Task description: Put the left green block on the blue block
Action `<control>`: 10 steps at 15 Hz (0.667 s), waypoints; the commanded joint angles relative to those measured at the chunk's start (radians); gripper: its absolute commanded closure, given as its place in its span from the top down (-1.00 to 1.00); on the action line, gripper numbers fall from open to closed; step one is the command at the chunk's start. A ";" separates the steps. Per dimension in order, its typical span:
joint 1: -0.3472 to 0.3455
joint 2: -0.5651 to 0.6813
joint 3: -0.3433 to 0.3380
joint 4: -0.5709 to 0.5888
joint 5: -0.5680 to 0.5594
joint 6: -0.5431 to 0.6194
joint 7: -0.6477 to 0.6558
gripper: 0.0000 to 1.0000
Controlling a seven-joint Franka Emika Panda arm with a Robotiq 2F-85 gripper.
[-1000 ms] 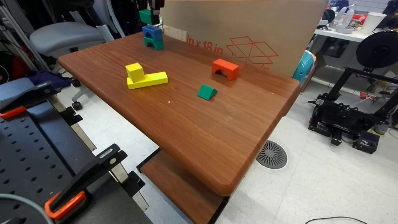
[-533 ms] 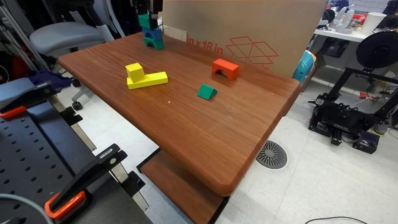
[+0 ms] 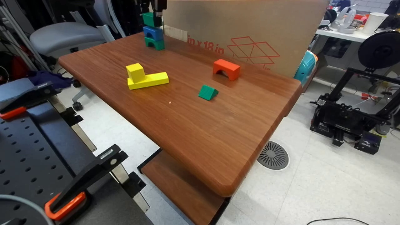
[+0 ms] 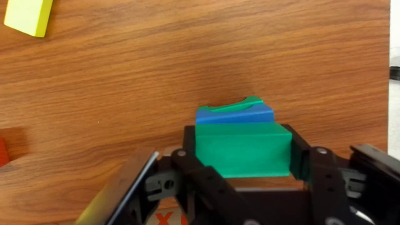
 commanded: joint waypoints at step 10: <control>0.013 0.026 -0.012 0.059 -0.010 -0.066 0.014 -0.18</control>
